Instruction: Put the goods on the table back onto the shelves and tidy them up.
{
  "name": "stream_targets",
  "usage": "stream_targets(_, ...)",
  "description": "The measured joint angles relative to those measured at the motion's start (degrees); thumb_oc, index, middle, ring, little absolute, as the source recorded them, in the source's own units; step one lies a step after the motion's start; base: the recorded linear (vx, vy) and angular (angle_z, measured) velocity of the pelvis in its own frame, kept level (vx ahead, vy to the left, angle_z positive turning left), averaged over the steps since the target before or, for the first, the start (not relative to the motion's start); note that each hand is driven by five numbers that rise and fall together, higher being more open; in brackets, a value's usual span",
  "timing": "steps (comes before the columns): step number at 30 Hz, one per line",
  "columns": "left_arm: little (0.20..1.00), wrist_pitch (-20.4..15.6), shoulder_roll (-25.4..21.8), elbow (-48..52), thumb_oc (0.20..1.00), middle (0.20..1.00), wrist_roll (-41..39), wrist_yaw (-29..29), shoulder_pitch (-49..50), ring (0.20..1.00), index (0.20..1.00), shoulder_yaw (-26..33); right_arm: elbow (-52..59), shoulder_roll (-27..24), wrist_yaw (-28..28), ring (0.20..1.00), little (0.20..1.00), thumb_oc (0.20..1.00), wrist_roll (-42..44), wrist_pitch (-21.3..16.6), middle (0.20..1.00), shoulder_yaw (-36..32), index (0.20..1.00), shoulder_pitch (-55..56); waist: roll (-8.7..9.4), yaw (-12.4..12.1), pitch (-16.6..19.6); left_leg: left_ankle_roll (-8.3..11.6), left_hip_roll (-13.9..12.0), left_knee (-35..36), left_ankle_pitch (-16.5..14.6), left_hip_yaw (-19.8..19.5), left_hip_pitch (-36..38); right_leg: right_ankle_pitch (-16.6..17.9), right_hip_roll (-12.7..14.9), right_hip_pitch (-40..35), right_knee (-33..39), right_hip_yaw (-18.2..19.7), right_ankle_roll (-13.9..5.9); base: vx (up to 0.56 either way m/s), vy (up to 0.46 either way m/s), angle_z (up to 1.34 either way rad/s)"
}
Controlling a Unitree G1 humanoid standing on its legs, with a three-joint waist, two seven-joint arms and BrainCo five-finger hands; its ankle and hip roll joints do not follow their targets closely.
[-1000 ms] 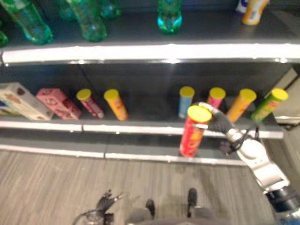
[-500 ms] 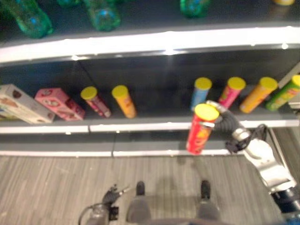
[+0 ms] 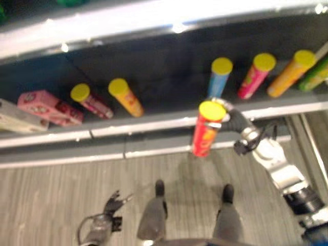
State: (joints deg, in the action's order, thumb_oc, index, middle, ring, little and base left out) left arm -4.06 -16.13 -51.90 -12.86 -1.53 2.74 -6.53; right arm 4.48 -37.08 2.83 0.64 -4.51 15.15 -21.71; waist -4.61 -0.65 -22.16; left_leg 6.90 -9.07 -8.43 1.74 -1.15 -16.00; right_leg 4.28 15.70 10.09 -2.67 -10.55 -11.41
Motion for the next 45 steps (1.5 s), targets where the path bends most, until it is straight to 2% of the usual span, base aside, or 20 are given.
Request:
stream_targets(3,1.0,0.11,0.28,0.2,1.0,1.0,0.0,-0.08,0.94,1.0,1.0,0.24,0.01,0.06,-0.24,0.2,0.2,0.2,0.01,0.0,0.2,0.0,0.2,0.0,0.69,0.13,-0.53,0.39,0.64,0.25,0.22,0.26,0.0,0.03,0.58,0.3,-0.07,0.45,-0.07,0.0,-0.02,0.0)
stream_targets(6,1.0,-0.52,-0.33,0.92,1.0,1.0,-0.17,-0.33,1.0,1.0,1.0,0.08,0.0,0.19,-1.12,0.2,0.2,0.2,-0.35,0.1,0.2,0.63,0.2,-1.45,0.56,-0.76,-0.96,0.42,1.14,0.28,0.43,-0.37,-0.89,0.13,0.96,0.33,0.52,0.19,-0.23,0.0,-0.096,0.13)
stream_targets(10,1.0,-0.57,-0.33,1.33,1.0,1.0,-1.87,-0.72,0.4,1.0,1.0,-0.24,0.0,0.21,-4.83,0.2,0.2,0.2,-4.54,0.16,0.2,0.68,0.2,-8.42,-2.25,-1.94,-2.51,0.45,1.73,0.48,1.67,-3.26,-3.91,-0.05,1.06,1.39,0.12,-2.43,-0.22,-0.02,-0.047,0.36)
stream_targets(12,1.0,-0.5,-0.37,1.21,1.0,1.0,-1.87,-0.89,0.38,1.0,1.0,-0.31,0.0,0.23,-7.08,0.2,0.2,0.2,-7.76,0.18,0.2,0.79,0.2,-11.31,-3.67,-3.47,-3.69,0.44,2.29,0.53,1.77,-4.23,-4.25,-1.23,1.63,1.91,-1.77,-3.05,-0.16,-0.01,-0.011,0.25)
stream_targets(18,1.0,-0.7,-0.64,1.38,1.0,1.0,-1.86,-1.66,0.17,1.0,1.0,-0.35,-0.01,0.77,-9.15,0.2,0.2,0.2,-10.88,0.29,0.2,1.44,0.2,-12.85,-3.04,-4.39,-4.24,0.39,3.34,0.42,1.78,-4.63,-4.8,-2.07,2.79,2.65,-3.68,-3.15,-0.95,-0.02,-0.015,0.1)
stream_targets(19,1.0,-0.82,-0.63,1.45,1.0,1.0,-1.87,-2.23,-0.05,1.0,1.0,-0.81,-0.97,1.24,-11.37,0.2,0.2,0.2,-13.92,0.23,0.2,2.44,0.2,-15.17,-3.12,-4.32,-4.56,0.38,3.41,0.39,1.79,-4.57,-5.01,-2.1,2.87,3.25,-4.02,-2.78,-0.96,-0.04,-0.052,-0.03)
stream_targets(22,1.0,-1.24,-0.67,3.37,1.0,1.0,-1.9,-3.9,-0.95,1.0,1.0,-3.2,-8.03,3.64,-19.74,0.2,0.2,0.2,-21.55,1.42,0.2,2.08,0.2,-22.25,-4.9,-5.06,-5.62,0.21,3.43,0.24,2.12,-4.95,-5.9,-2.6,2.92,4.2,-5.02,-2.89,-0.82,-0.02,-0.037,0.04)
stream_targets(24,1.0,-1.34,-0.67,4.32,1.0,1.0,-1.97,-4.6,-1.02,1.0,1.0,-3.66,-8.73,3.47,-22.5,0.2,0.2,0.2,-22.55,1.97,0.2,1.53,0.2,-23.29,-5.75,-5.43,-6.09,0.3,3.5,0.28,2.35,-5.35,-6.49,-3.18,2.99,5.01,-5.76,-2.94,-0.41,-0.01,-0.004,0.06)
stream_targets(27,1.0,-1.38,-0.67,4.69,1.0,1.0,-1.97,-5.29,-0.98,1.0,1.0,-3.82,-10.44,3.32,-25.68,0.2,0.2,0.2,-23.73,2.76,0.2,1.45,0.2,-23.41,-6.89,-5.82,-6.56,0.11,4.22,0.31,2.64,-5.48,-6.87,-3.6,3.8,5.75,-6.89,-2.95,-0.97,-0.01,-0.019,0.07)
stream_targets(32,1.0,-2.47,-1.22,5.24,1.0,1.0,-2.0,-6.26,-1.13,1.0,1.0,-4.43,-16.8,1.89,-30.03,0.2,0.2,0.2,-27.9,4.59,0.2,1.72,0.2,-26.88,-7.07,-5.87,-6.51,-0.13,4.77,0.51,3.0,-5.64,-8.36,-3.77,4.39,7.45,-7.64,-2.9,-1.22,-0.01,-0.025,0.03)
stream_targets(37,1.0,-2.85,-1.85,7.07,1.0,1.0,-2.18,-6.51,-1.17,1.0,1.0,-4.73,-18.2,0.04,-32.34,0.2,0.2,0.2,-28.96,5.45,0.2,0.16,0.2,-27.96,-7.1,-6.03,-6.49,-0.22,5.25,0.54,3.07,-5.73,-9.44,-3.85,4.93,8.62,-7.84,-2.95,-1.39,-0.01,-0.011,0.03)
stream_targets(45,1.0,-3.35,-1.96,6.98,1.0,1.0,-2.2,-6.6,-1.22,1.0,1.0,-4.73,-20.37,-0.01,-32.72,0.2,0.2,0.2,-29.37,6.42,0.2,0.28,0.2,-29.65,-7.15,-6.1,-6.46,-0.23,5.3,0.6,3.08,-5.36,-10.18,-4.36,5.26,10.56,-9.63,-2.57,-1.97,0.0,-0.001,0.0)
